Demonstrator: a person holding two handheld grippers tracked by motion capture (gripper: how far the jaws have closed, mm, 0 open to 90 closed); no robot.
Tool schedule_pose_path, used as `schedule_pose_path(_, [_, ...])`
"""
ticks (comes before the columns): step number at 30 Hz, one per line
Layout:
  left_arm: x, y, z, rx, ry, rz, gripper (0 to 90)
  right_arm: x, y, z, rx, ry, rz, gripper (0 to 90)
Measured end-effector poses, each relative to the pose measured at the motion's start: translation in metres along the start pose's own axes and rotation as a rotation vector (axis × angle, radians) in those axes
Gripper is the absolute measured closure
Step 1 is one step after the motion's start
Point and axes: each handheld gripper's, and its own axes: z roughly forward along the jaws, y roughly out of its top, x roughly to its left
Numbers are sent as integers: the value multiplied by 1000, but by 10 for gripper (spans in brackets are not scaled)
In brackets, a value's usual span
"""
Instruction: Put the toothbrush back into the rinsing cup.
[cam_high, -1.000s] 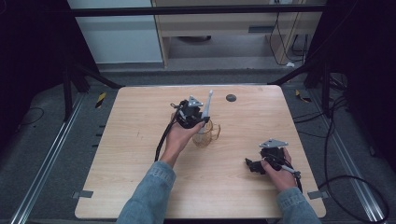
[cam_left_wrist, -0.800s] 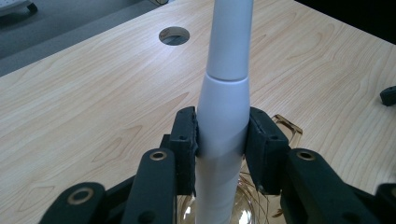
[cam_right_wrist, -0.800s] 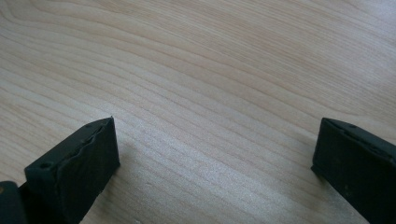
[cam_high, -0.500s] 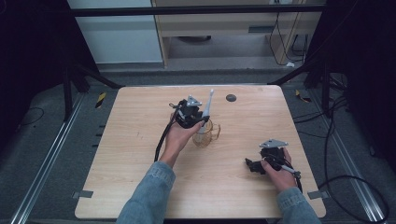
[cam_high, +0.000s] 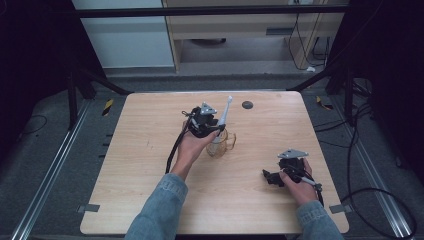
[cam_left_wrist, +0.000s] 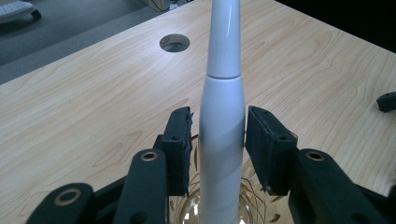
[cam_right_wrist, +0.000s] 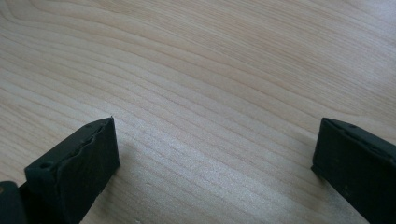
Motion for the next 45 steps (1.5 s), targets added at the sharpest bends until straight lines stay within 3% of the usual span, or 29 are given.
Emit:
schedule_pose_path(16, [-4, 2, -6, -1, 32, 29, 460, 0, 0, 0, 0, 1, 0, 4])
schedule_pose_path(27, [-6, 5, -13, -22, 1, 40, 296, 0, 0, 0, 0, 1, -1, 4])
schedule_pose_path(33, [-8, 6, -18, -23, 1, 28, 133, 0, 0, 0, 0, 1, -1, 4])
schedule_pose_path(45, [-11, 9, -26, -4, -24, 63, 44, 0, 0, 0, 3, 0, 4, 3])
